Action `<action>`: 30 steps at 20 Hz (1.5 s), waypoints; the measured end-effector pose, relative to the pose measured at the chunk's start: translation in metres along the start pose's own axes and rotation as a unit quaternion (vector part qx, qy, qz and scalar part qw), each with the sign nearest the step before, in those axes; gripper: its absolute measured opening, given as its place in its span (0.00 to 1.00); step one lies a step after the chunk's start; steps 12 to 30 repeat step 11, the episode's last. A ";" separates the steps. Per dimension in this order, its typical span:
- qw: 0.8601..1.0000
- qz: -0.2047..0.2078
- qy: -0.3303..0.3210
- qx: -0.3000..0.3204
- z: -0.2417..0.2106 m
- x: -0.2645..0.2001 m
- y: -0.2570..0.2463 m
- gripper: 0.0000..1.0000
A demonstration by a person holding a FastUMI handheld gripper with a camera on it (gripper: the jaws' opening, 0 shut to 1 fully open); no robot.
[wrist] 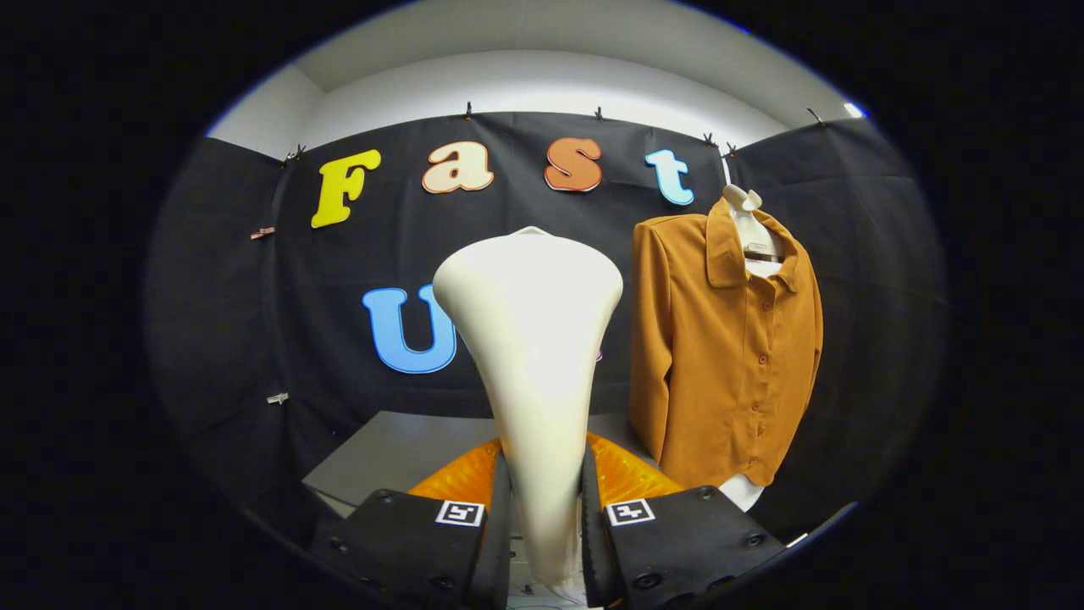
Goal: Iron the clothes twice with a garment steamer, once on the left side and once on the right side.
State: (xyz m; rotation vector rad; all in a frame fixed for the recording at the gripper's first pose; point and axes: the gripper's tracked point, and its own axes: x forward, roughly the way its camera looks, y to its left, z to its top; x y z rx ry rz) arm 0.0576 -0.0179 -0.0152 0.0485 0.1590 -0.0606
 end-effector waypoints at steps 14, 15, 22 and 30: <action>1.000 0.019 0.006 0.009 0.000 -0.002 0.005 0.38; 1.000 0.019 0.006 0.009 0.000 -0.002 0.005 0.38; 1.000 0.019 0.006 0.009 0.000 -0.002 0.005 0.38; 1.000 0.019 0.006 0.009 0.000 -0.002 0.005 0.38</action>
